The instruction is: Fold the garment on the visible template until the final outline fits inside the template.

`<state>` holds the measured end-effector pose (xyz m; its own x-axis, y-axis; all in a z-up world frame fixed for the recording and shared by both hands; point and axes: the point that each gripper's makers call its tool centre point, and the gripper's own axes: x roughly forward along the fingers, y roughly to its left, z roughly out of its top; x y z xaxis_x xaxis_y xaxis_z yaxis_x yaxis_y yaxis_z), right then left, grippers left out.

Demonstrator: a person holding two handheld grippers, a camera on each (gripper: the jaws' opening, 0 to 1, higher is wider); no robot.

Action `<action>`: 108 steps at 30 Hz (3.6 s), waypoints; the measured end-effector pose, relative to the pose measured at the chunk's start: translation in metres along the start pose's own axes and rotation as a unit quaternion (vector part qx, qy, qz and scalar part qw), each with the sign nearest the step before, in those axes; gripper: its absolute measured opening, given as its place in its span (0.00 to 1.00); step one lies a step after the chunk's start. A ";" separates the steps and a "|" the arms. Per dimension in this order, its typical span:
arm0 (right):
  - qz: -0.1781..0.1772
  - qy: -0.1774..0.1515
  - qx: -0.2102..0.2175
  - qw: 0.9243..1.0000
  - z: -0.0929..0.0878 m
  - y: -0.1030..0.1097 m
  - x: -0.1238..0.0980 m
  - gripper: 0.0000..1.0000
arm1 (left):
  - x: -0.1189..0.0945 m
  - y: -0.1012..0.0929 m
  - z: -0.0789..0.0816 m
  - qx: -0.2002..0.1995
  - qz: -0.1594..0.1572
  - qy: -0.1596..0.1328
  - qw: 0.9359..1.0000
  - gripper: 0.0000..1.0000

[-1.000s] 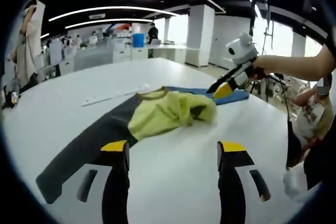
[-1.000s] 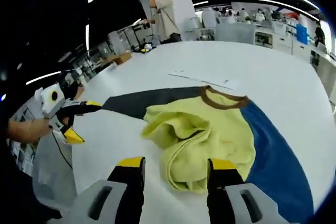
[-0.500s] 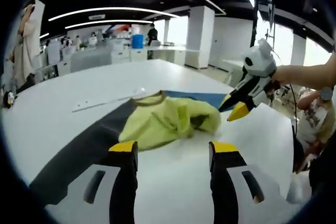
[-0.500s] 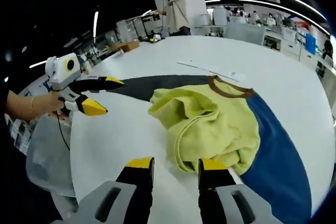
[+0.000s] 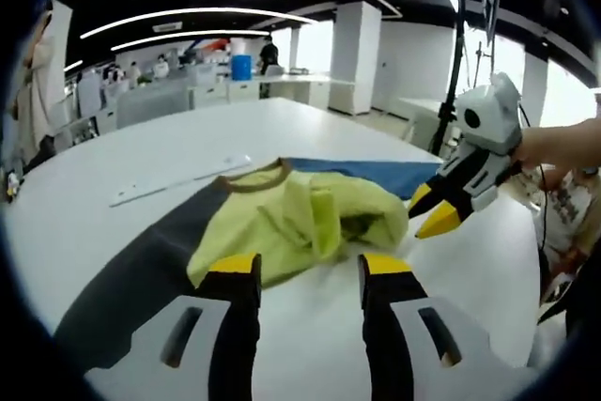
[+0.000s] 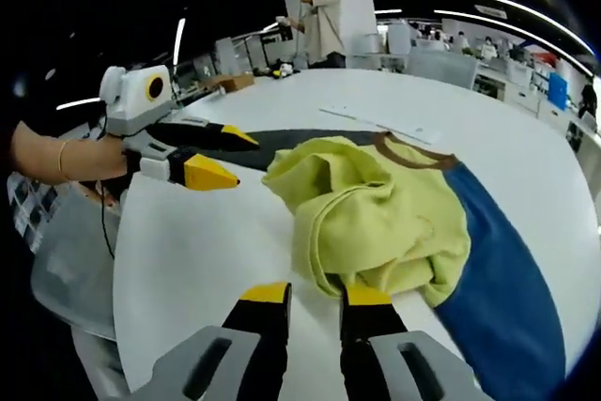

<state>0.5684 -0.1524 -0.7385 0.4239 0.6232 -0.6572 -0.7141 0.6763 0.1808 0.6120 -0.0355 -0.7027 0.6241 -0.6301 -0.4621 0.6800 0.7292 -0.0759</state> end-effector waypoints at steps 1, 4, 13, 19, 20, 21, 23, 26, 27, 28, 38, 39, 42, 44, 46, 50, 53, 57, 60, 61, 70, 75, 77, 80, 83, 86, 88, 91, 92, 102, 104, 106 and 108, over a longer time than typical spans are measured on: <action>0.000 -0.001 -0.001 1.000 -0.001 0.000 0.001 0.15 | 0.003 0.000 -0.002 0.001 0.001 0.006 1.000 0.37; 0.003 -0.005 0.000 1.000 -0.002 -0.001 0.005 0.13 | 0.011 -0.002 -0.006 0.006 0.003 0.019 1.000 0.34; -0.009 -0.002 -0.001 1.000 -0.004 -0.005 0.014 0.04 | 0.028 -0.005 -0.011 -0.003 -0.001 0.035 0.999 0.21; -0.007 -0.001 0.008 1.000 -0.004 -0.005 0.016 0.00 | 0.033 -0.006 -0.011 -0.017 -0.008 0.042 0.999 0.06; -0.005 -0.001 0.010 1.000 -0.004 -0.005 0.016 0.00 | 0.033 -0.006 -0.011 -0.017 -0.008 0.043 0.999 0.03; -0.005 -0.002 0.012 1.000 -0.004 -0.005 0.016 0.00 | 0.033 -0.006 -0.011 -0.016 -0.008 0.043 0.999 0.02; -0.003 -0.004 0.017 1.000 -0.003 -0.004 0.015 0.00 | 0.031 -0.002 -0.014 -0.012 0.003 0.053 0.999 0.01; 0.013 -0.017 0.024 0.999 0.003 0.002 0.009 0.00 | 0.026 -0.001 -0.010 -0.013 0.003 0.045 0.999 0.00; 0.017 -0.020 0.025 0.999 0.005 0.004 0.007 0.00 | 0.023 0.000 -0.008 -0.017 0.002 0.041 0.999 0.00; 0.018 -0.021 0.023 0.999 0.006 0.004 0.005 0.00 | 0.020 0.001 -0.007 -0.016 0.003 0.040 0.999 0.00; 0.023 -0.011 0.010 1.000 0.004 0.011 -0.019 0.00 | -0.022 0.016 0.009 -0.029 0.002 0.015 0.999 0.00; 0.023 -0.011 0.010 1.000 0.004 0.012 -0.020 0.00 | -0.024 0.017 0.010 -0.030 0.003 0.015 0.999 0.00; 0.022 -0.009 0.008 1.000 0.004 0.014 -0.026 0.00 | -0.031 0.017 0.011 -0.030 0.005 0.014 0.999 0.00; 0.020 -0.004 0.003 1.000 0.002 0.014 -0.031 0.00 | -0.038 0.015 0.012 -0.028 0.005 0.014 1.000 0.00; 0.018 0.002 -0.001 1.000 0.000 0.015 -0.036 0.00 | -0.045 0.014 0.012 -0.028 0.005 0.011 1.000 0.00; 0.014 0.005 -0.004 1.000 -0.004 0.016 -0.045 0.00 | -0.058 0.013 0.016 -0.021 0.001 0.006 1.000 0.00; 0.011 0.007 -0.006 1.000 -0.005 0.016 -0.053 0.00 | -0.069 0.012 0.018 -0.015 0.001 0.003 1.000 0.00; 0.005 0.008 -0.010 1.000 -0.007 0.018 -0.063 0.00 | -0.083 0.010 0.018 -0.017 0.002 0.001 1.000 0.00; -0.006 0.013 -0.004 1.000 -0.011 0.017 -0.069 0.00 | -0.093 0.007 0.014 -0.017 0.005 0.003 1.000 0.00; -0.009 0.014 -0.007 1.000 -0.013 0.017 -0.070 0.00 | -0.097 0.006 0.012 -0.017 0.005 0.006 1.000 0.00; -0.023 0.032 -0.020 0.999 -0.028 0.027 -0.084 0.00 | -0.122 0.000 -0.004 -0.028 0.008 0.018 0.999 0.00; -0.027 0.039 -0.025 0.999 -0.036 0.036 -0.090 0.00 | -0.137 -0.007 -0.009 -0.031 0.007 0.020 0.999 0.00; -0.027 0.040 -0.024 0.999 -0.039 0.040 -0.091 0.00 | -0.143 -0.010 -0.011 -0.029 0.006 0.022 0.999 0.00; -0.028 0.044 -0.023 0.998 -0.046 0.046 -0.092 0.00 | -0.150 -0.014 -0.019 -0.023 0.006 0.031 0.999 0.00; -0.029 0.044 -0.015 0.998 -0.053 0.050 -0.092 0.00 | -0.156 -0.015 -0.027 -0.023 0.008 0.038 0.999 0.00; -0.029 0.045 -0.008 0.999 -0.057 0.054 -0.092 0.00 | -0.162 -0.016 -0.038 -0.025 0.005 0.047 0.999 0.00; -0.030 0.047 -0.003 0.998 -0.061 0.057 -0.093 0.00 | -0.166 -0.016 -0.047 -0.024 0.007 0.060 0.998 0.00; -0.028 0.051 0.000 0.998 -0.068 0.063 -0.093 0.00 | -0.172 -0.016 -0.058 -0.023 0.011 0.068 0.997 0.00; -0.028 0.053 -0.001 0.998 -0.070 0.065 -0.093 0.00 | -0.174 -0.017 -0.064 -0.025 0.011 0.075 0.997 0.00; -0.031 0.076 -0.003 0.997 -0.093 0.077 -0.095 0.00 | -0.182 -0.026 -0.111 0.002 0.009 0.133 0.991 0.00; -0.034 0.084 -0.005 0.996 -0.099 0.079 -0.094 0.00 | -0.183 -0.026 -0.117 0.000 0.010 0.139 0.990 0.00; -0.036 0.090 -0.010 0.995 -0.104 0.082 -0.093 0.00 | -0.183 -0.026 -0.120 -0.006 0.010 0.140 0.990 0.00; -0.037 0.097 -0.013 0.995 -0.110 0.086 -0.092 0.00 | -0.183 -0.026 -0.125 -0.011 0.011 0.144 0.989 0.00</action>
<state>0.4072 -0.1950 -0.7428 0.3630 0.4827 -0.7970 -0.7004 0.7055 0.1082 0.4318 0.0946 -0.7269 0.5006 -0.5143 -0.6964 0.6574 0.7492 -0.0807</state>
